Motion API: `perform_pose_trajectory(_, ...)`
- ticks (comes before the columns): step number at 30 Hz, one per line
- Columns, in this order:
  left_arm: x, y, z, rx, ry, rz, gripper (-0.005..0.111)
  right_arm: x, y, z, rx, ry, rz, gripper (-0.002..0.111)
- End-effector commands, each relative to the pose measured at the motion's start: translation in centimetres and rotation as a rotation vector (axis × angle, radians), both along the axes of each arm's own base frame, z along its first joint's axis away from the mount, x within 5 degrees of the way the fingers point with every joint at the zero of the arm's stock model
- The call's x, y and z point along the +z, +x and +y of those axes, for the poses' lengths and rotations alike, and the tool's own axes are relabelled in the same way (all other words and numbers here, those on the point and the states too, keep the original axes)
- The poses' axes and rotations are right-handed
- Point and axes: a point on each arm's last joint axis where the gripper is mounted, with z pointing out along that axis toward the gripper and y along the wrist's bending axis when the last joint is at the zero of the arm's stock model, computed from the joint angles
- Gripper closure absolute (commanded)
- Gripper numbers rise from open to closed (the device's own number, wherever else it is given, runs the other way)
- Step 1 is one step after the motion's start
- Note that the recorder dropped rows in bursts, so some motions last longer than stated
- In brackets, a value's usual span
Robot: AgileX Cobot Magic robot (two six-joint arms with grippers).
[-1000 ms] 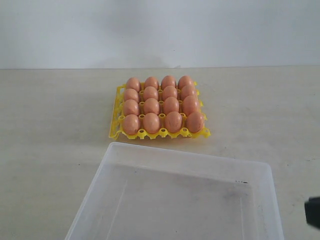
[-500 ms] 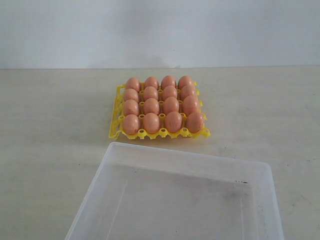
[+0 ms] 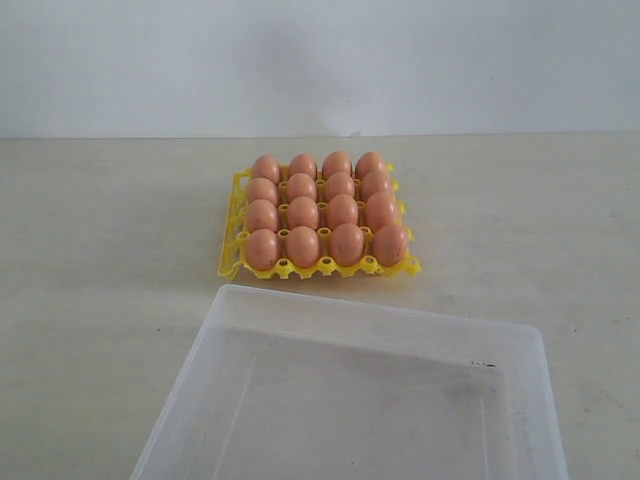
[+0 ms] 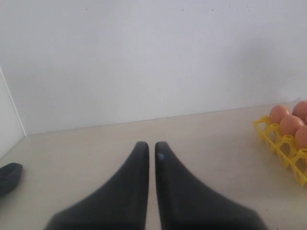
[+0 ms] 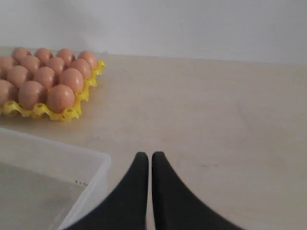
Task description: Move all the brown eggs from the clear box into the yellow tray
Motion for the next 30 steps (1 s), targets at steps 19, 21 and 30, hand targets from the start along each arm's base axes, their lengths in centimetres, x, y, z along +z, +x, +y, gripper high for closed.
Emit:
perform_pose_trajectory(19,-0.1,0.0,0.0,-0.006,0.0,-0.002,0.103,-0.8,-0.6,-2.1,-0.323,0.216,0.064,0.109)
perform_pose_trajectory(21,-0.1,0.0,0.0,-0.006,0.0,-0.002,0.103,-0.1,-0.4,-2.2,-0.289,0.094,0.001,0.109)
perform_pose_trajectory(30,-0.1,0.0,0.0,-0.006,0.0,-0.002,0.103,0.0,-0.1,-0.9,-0.001,0.038,-0.006,0.109)
